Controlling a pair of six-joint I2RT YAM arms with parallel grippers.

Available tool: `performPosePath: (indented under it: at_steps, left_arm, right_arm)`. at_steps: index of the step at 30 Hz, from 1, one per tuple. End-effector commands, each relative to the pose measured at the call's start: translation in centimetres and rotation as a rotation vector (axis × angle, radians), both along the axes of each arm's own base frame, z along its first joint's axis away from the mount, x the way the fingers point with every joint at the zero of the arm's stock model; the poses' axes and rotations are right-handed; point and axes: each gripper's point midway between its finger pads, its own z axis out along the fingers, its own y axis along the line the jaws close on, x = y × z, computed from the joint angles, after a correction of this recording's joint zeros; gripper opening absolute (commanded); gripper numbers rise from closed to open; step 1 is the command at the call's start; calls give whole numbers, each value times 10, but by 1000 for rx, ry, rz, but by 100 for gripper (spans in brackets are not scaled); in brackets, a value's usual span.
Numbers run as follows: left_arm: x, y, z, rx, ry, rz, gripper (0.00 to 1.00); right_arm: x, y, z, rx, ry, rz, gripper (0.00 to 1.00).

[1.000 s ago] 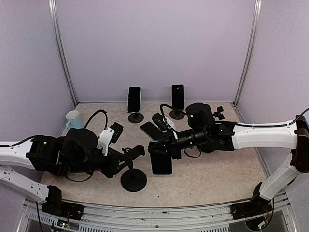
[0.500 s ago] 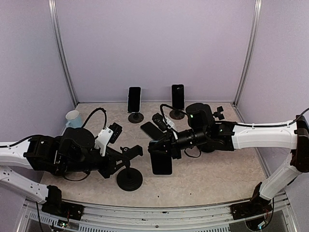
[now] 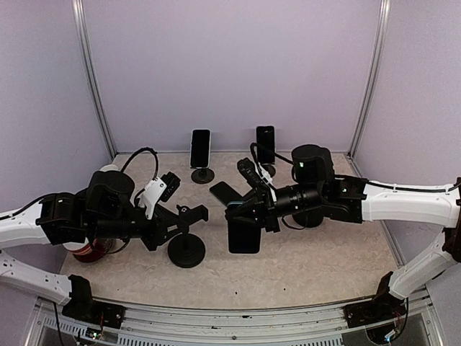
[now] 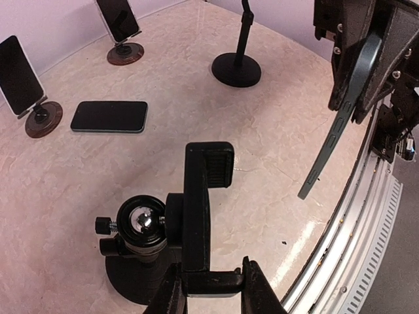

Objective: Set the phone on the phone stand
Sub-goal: Pick up the phone stand from the center of the board, then install the phone on the phone stand.

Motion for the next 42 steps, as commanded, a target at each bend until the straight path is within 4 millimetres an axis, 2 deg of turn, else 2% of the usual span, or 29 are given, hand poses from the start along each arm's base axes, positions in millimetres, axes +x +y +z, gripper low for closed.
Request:
performPosePath:
  at_steps: [1,6,13,22,32,42]
  left_arm:
    - [-1,-28,67,-151,-148,-141,2]
    - [3,-41,73,-149,-181,-197,0]
    - [14,-46,83,-170,-220,-206,0]
    - [26,-52,73,-171,-226,-245,0]
    - [16,-60,67,-185,-224,-361,0]
    - [-7,-57,76,-258,-195,-527,0]
  right_arm:
    - [-3,-1,28,66,-52,27,0]
    - [-8,0,48,111,-59,59,0]
    - [-12,3,71,161,-33,88,0]
    - [-13,10,80,177,-5,119,0]
    - [-28,21,92,228,10,285,0]
    - [-44,30,91,253,6,481,0]
